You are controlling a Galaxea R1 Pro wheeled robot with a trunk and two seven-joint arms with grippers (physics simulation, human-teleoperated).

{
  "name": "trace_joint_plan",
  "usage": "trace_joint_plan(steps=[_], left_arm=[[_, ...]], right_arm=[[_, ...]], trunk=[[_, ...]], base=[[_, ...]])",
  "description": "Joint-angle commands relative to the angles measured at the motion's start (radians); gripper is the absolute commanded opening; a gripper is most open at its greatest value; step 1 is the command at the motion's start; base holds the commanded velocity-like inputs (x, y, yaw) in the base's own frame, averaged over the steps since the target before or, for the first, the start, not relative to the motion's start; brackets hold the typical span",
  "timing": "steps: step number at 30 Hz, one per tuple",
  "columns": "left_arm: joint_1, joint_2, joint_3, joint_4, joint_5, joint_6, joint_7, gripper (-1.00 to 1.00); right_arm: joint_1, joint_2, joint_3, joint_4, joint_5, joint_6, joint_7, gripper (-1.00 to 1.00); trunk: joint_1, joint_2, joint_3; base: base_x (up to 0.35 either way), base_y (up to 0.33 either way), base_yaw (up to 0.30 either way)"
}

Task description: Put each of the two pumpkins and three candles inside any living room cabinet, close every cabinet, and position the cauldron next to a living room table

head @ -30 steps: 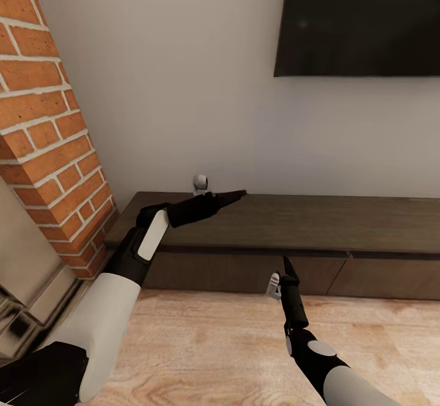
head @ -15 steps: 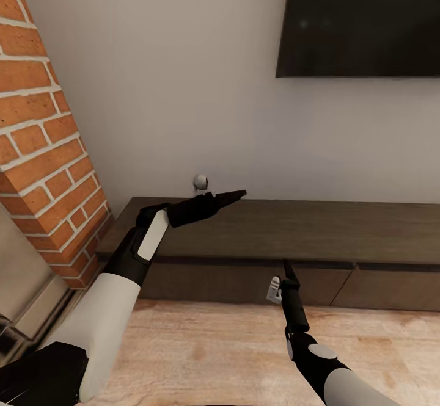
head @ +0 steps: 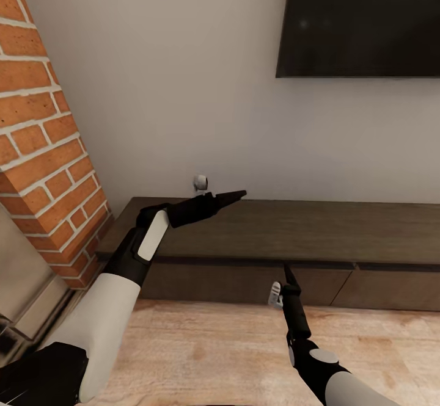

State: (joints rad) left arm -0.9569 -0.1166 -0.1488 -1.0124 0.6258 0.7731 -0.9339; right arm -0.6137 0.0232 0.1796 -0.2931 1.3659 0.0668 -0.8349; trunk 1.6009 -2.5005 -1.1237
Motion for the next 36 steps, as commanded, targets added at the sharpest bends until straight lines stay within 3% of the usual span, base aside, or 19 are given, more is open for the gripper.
trace_joint_plan(steps=[1, 7, 13, 16, 21, 29, 36], left_arm=[[0.001, 0.0, 0.0, 0.0, 0.0, 0.0, 0.0, 1.0], [0.001, 0.0, 0.0, 0.0, 0.0, 0.0, 0.0, 1.0], [0.001, 0.0, 0.0, 0.0, 0.0, 0.0, 0.001, 1.0], [0.001, 0.0, 0.0, 0.001, 0.0, 0.0, 0.001, 1.0], [0.001, -0.001, 0.0, 0.001, 0.0, -0.001, 0.001, 1.0], [0.001, -0.002, 0.0, 0.002, 0.0, -0.002, 0.001, 1.0], [0.001, -0.002, 0.0, 0.002, 0.0, -0.002, 0.001, 1.0]], right_arm=[[0.0, 0.0, 0.0, 0.002, 0.0, -0.001, 0.0, 1.0], [0.0, -0.001, -0.001, 0.004, -0.007, -0.007, 0.001, 1.0], [0.0, -0.006, 0.0, 0.005, -0.074, -0.012, 0.003, 1.0], [0.0, -0.01, 0.0, 0.005, -0.086, -0.013, 0.003, 1.0], [0.0, -0.012, 0.0, 0.005, -0.092, -0.012, 0.002, 1.0], [0.0, -0.013, 0.0, 0.004, -0.093, -0.012, 0.0, 1.0], [0.0, -0.012, 0.0, 0.003, -0.092, -0.012, -0.002, 1.0]], trunk=[[0.0, 0.0, 0.0], [0.0, 0.0, 0.0], [0.003, -0.001, -0.023], [0.004, -0.002, -0.035], [0.004, -0.002, -0.035], [0.008, -0.004, -0.066], [0.008, -0.004, -0.066]], base=[[0.0, 0.0, 0.0], [0.0, 0.0, 0.0], [0.0, 0.0, 0.0], [0.0, 0.0, 0.0], [0.0, 0.0, 0.0], [0.0, 0.0, 0.0], [0.0, 0.0, 0.0]])
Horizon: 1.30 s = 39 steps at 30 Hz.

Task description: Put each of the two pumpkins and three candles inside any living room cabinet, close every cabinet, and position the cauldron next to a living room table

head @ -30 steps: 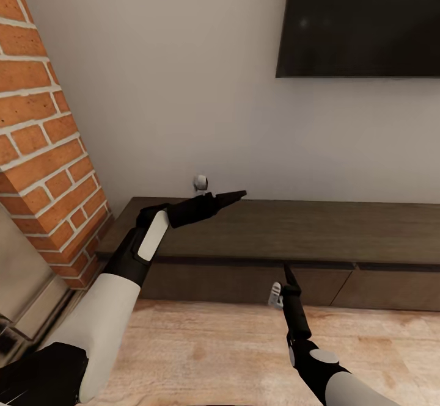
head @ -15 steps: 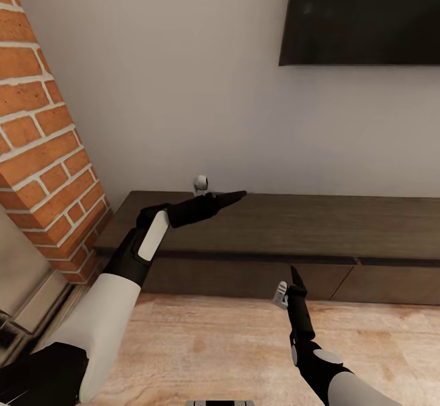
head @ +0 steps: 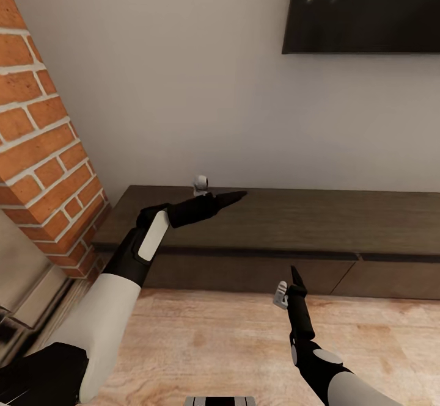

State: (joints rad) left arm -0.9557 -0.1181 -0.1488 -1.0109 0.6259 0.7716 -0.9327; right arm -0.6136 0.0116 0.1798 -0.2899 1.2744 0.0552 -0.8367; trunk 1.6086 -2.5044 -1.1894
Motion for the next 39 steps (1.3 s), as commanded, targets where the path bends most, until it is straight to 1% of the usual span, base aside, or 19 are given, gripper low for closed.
trace_joint_plan(steps=[1, 10, 14, 21, 28, 39], left_arm=[[0.0, 0.0, 0.0, 0.0, 0.0, 0.0, 0.0, 1.0], [0.0, 0.0, 0.0, 0.003, 0.0, 0.0, 0.0, 1.0], [0.0, -0.001, 0.0, 0.006, 0.0, 0.0, 0.0, 1.0], [0.0, -0.001, 0.0, 0.004, 0.0, 0.0, 0.0, 1.0], [0.0, 0.0, 0.0, 0.002, 0.0, 0.0, 0.0, 1.0], [0.0, 0.0, 0.0, 0.003, 0.0, 0.0, -0.001, 1.0]], right_arm=[[0.0, 0.0, 0.0, 0.0, 0.0, 0.0, 0.0, 1.0], [0.001, 0.004, 0.0, 0.0, -0.001, 0.0, 0.0, 1.0], [0.0, 0.003, -0.001, 0.0, -0.001, 0.0, 0.001, 1.0], [0.001, 0.006, -0.002, 0.001, -0.004, 0.0, 0.006, 1.0], [-0.008, 0.003, -0.002, 0.001, -0.004, 0.005, 0.011, 1.0], [-0.009, 0.004, -0.002, 0.0, -0.004, 0.007, 0.013, 1.0]], trunk=[[0.0, 0.0, 0.0], [0.0, 0.0, 0.0], [0.002, -0.001, -0.015], [0.002, -0.001, -0.015], [0.002, -0.001, -0.015], [0.002, -0.001, -0.015]], base=[[0.0, 0.0, 0.0], [0.0, 0.0, 0.0], [0.0, 0.0, 0.0], [0.0, 0.0, 0.0], [0.001, 0.0, 0.0], [0.059, 0.0, 0.0]])
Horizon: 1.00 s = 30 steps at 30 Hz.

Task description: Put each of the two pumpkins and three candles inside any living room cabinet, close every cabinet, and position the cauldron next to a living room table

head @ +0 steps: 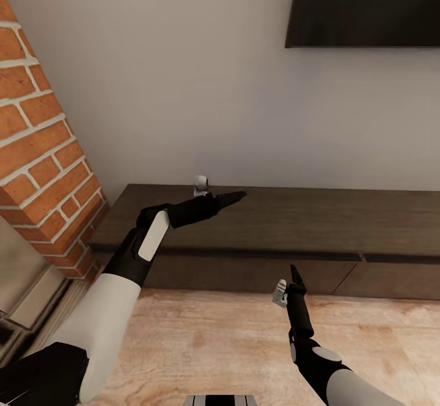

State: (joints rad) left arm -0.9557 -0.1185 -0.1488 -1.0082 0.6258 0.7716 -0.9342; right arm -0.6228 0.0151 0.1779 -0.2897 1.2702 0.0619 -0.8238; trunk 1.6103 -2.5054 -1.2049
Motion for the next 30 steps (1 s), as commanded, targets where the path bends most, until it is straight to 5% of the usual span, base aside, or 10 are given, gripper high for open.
trace_joint_plan(steps=[1, 30], left_arm=[[0.0, 0.0, 0.0, -0.001, 0.0, 0.0, 0.0, 1.0], [0.0, -0.001, -0.001, 0.0, 0.0, 0.0, 0.0, 1.0]], right_arm=[[0.0, 0.0, 0.0, 0.0, 0.0, 0.001, 0.0, 1.0], [0.0, -0.003, 0.0, -0.001, 0.0, -0.009, 0.0, 1.0]], trunk=[[0.0, 0.0, 0.0], [0.0, 0.0, 0.0]], base=[[0.149, 0.0, 0.0], [0.075, 0.0, 0.0]])
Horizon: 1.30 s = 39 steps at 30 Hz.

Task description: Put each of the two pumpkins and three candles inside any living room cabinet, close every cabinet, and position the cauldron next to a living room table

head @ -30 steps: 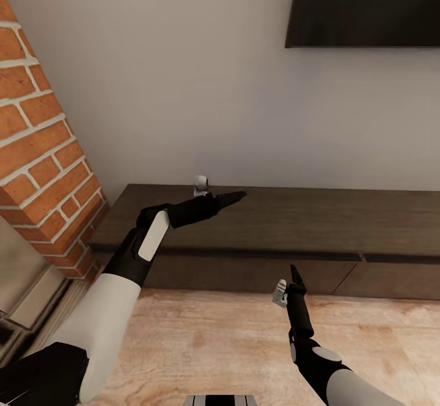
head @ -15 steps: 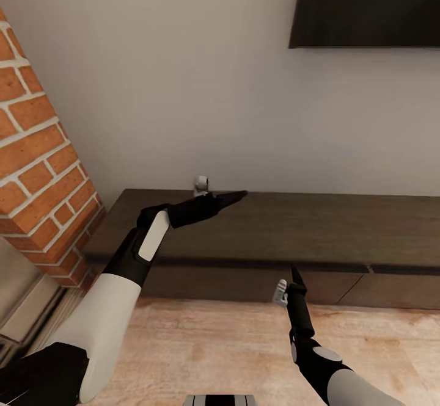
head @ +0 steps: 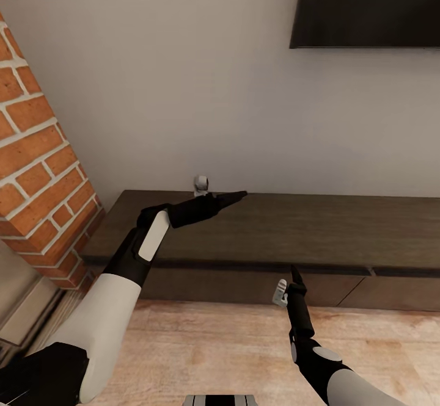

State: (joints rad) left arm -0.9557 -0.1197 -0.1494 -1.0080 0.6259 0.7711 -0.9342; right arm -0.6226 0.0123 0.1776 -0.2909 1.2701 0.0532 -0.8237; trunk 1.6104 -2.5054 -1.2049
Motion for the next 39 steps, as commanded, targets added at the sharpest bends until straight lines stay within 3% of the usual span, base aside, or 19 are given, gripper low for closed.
trace_joint_plan(steps=[1, 6, 7, 14, 24, 39], left_arm=[[0.0, 0.0, 0.0, 0.0, 0.0, 0.0, 0.0, 1.0], [0.0, 0.0, 0.0, 0.0, 0.0, 0.0, 0.0, 1.0], [0.0, 0.0, 0.0, 0.0, 0.0, 0.0, 0.0, 1.0], [0.0, 0.0, -0.001, 0.001, 0.0, 0.0, 0.0, 1.0], [0.0, 0.0, -0.001, 0.004, 0.0, -0.001, 0.0, 1.0], [0.0, -0.002, -0.001, 0.003, 0.0, 0.0, 0.002, 1.0]], right_arm=[[0.0, 0.0, 0.0, 0.0, 0.0, 0.0, 0.0, 1.0], [0.0, 0.002, -0.001, -0.002, -0.002, 0.003, 0.0, 1.0], [0.0, 0.002, -0.001, -0.002, -0.006, 0.004, 0.0, -1.0], [0.0, 0.002, -0.001, -0.003, -0.034, 0.009, 0.0, -1.0], [0.0, 0.0, 0.0, -0.008, -0.038, 0.01, 0.0, -1.0], [0.0, -0.002, -0.001, -0.008, -0.038, 0.007, 0.0, -1.0]], trunk=[[0.0, 0.0, 0.0], [0.0, 0.0, 0.0], [0.0, 0.0, 0.0], [0.0, 0.0, 0.0], [0.0, 0.0, 0.0], [0.0, 0.0, 0.0]], base=[[0.0, 0.0, 0.0], [0.0, 0.0, 0.0], [0.0, 0.0, 0.0], [0.0, 0.0, 0.0], [-0.008, 0.0, 0.0], [-0.308, 0.0, 0.0]])
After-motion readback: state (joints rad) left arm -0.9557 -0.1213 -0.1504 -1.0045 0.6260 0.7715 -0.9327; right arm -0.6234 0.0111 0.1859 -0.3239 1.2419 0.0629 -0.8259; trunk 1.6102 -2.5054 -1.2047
